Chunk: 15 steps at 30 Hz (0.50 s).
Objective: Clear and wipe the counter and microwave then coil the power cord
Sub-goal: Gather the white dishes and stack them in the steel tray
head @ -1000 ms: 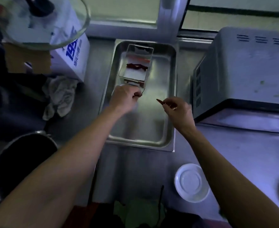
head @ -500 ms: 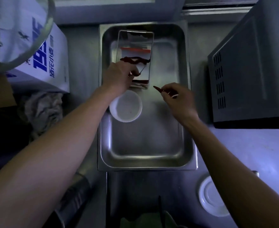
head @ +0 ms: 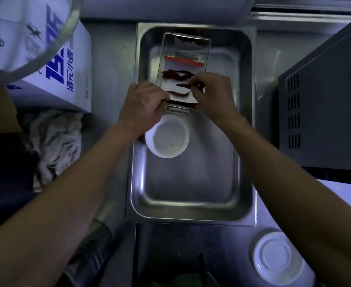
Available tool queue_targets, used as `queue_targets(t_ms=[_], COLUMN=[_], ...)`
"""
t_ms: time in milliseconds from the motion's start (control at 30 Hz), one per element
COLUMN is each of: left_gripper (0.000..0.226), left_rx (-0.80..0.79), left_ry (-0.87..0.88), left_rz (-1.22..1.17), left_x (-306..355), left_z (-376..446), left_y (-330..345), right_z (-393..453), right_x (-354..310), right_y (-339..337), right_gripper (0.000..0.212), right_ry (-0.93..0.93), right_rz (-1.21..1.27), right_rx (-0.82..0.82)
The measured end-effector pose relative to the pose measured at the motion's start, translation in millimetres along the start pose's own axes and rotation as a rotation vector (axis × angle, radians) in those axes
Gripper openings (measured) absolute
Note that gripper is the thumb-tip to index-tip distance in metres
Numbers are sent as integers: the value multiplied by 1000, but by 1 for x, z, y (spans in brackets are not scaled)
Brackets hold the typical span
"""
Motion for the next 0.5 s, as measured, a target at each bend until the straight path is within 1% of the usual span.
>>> queue_targets(t_ms=[100, 200, 267, 367, 500], left_gripper=[15, 15, 16, 21, 31], left_rx=[-7, -29, -45, -87, -147], left_ry=[3, -1, -22, -67, -138], left_rz=[19, 21, -2, -40, -8], left_x=[2, 5, 7, 14, 37], left_z=[-6, -11, -14, -20, -31], left_y=[-1, -1, -2, -2, 0], right_z=[15, 21, 15, -13, -66], right_x=[-12, -15, -12, -7, 3], right_y=[3, 5, 2, -2, -7], right_gripper=[18, 24, 24, 22, 24], right_ry=[-30, -3, 23, 37, 61], right_rz=[-70, -106, -91, -55, 9], right_rx=[-12, -43, -31, -23, -58])
Point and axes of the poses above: each hand's wrist, its own z-axis towards the middle knuckle, its own y-axis out of the palm, x = y × z, the point moved 10 cm from there along z, towards the middle knuckle, and after that the axes turned 14 degrees about -x, right-handed, at the moved point
